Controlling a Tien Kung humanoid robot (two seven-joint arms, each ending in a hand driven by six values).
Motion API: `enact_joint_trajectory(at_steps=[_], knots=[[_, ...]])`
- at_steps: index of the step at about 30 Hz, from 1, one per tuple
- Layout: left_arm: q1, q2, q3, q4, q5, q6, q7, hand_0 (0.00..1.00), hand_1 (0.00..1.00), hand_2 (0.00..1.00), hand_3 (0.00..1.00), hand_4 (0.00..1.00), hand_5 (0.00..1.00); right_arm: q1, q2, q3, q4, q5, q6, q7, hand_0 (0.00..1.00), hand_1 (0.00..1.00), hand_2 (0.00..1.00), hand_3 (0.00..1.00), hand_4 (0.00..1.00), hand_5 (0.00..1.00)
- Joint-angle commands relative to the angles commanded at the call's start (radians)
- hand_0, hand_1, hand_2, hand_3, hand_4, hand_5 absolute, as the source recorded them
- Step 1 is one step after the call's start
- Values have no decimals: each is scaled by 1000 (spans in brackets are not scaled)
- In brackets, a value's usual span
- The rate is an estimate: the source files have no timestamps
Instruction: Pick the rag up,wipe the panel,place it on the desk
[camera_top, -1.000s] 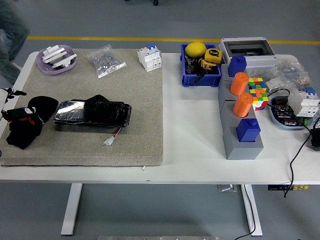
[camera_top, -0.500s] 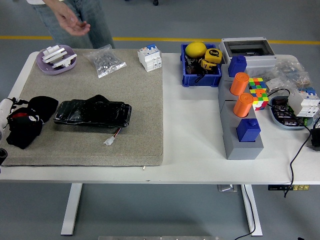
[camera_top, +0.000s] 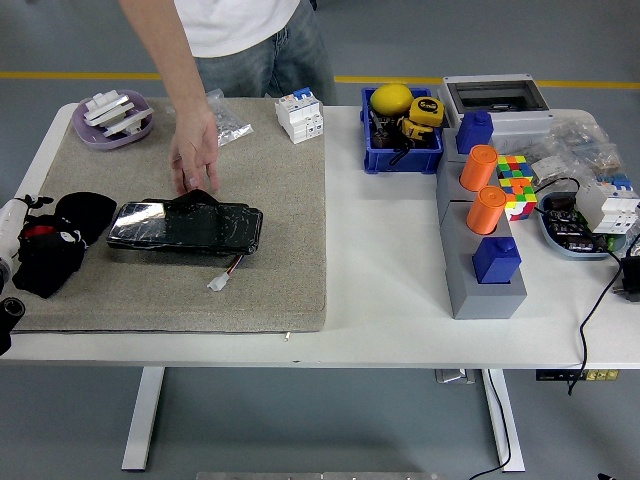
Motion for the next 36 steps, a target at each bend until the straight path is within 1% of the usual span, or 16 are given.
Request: enact_joint_trajectory(at_steps=[5,6,9,11,12,17,18,23,24,29,30,36], knots=[[-1,-4,8,8,5,7,1,507,498,825,738,809,159,1,-2,-10,-4,20,-4,10,716,637,687,636,998,562],[-1,-5,9,8,7,11,-1,475,435,793,679,789,137,2,-3,-11,-5,23,-5,12,710,637,686,637,998,562],[0,-6,13,11,9,24,-9,475,435,793,679,789,137,2,-4,-13,-6,28,-7,16,710,637,686,637,998,562],[2,-7,17,10,14,41,-14,475,435,793,679,789,137,1,-5,-11,-6,26,-7,15,710,637,686,637,998,562],[3,-8,18,10,13,51,-18,370,309,599,570,519,2,1,-5,-8,-6,24,-8,14,712,636,686,637,998,563],[3,-7,25,9,10,91,-40,370,309,599,570,519,2,1,-8,-7,-6,21,-8,14,712,636,686,637,998,563],[4,-8,26,9,10,98,-43,304,229,525,511,262,2,1,-8,-7,-6,21,-8,14,710,638,686,637,998,562],[8,-8,29,6,16,128,-50,304,229,525,511,262,2,-1,-9,-13,-7,29,-8,19,710,638,686,637,998,562],[8,-8,30,6,20,131,-49,269,191,496,454,160,2,-1,-9,-13,-7,29,-8,19,708,637,686,637,998,563],[11,-9,25,5,29,143,-39,269,191,496,454,160,2,-2,-9,-9,-8,27,-9,17,708,637,686,637,998,563],[11,-9,26,5,30,145,-39,263,170,477,414,127,2,-3,-10,-9,-8,28,-10,18,709,638,686,637,998,563],[23,-10,20,-11,30,150,-48,262,166,471,404,126,2,-4,-10,-7,-8,25,-11,18,708,637,686,637,998,564]])
